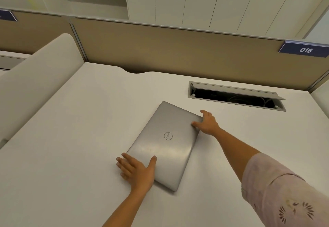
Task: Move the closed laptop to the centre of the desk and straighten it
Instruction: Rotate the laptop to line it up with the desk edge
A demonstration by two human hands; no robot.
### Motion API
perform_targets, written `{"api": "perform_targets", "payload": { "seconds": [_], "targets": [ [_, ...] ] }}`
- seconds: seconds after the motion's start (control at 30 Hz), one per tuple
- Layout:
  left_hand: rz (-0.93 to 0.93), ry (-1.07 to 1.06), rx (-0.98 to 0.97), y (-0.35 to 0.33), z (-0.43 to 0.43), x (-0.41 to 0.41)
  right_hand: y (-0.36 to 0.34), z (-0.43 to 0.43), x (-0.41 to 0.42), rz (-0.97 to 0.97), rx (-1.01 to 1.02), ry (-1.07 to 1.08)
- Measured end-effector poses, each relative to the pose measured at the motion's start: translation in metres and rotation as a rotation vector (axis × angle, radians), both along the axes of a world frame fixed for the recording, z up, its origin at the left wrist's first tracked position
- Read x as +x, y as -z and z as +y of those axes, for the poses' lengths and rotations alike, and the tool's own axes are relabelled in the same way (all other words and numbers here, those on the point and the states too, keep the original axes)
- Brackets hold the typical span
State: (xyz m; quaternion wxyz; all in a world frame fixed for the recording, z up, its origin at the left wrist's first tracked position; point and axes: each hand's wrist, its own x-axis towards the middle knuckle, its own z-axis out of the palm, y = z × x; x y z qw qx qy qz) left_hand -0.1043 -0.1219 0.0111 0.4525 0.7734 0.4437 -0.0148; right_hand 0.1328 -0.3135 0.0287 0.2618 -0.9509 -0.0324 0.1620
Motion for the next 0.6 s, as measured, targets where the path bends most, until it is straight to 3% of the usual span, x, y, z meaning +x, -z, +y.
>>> {"api": "perform_targets", "payload": {
  "seconds": [0.13, 0.3, 0.6],
  "targets": [
    [-0.024, -0.192, -0.177, -0.012, -0.02, 0.005, 0.0, -0.004, 0.008, 0.125, -0.003, -0.134],
    [-0.013, -0.433, -0.415, -0.018, -0.037, 0.014, -0.001, -0.011, 0.01, 0.09, 0.0, -0.223],
    [-0.197, -0.538, -0.937, -0.048, -0.027, 0.024, -0.008, -0.013, 0.007, 0.151, 0.013, -0.168]
  ]
}}
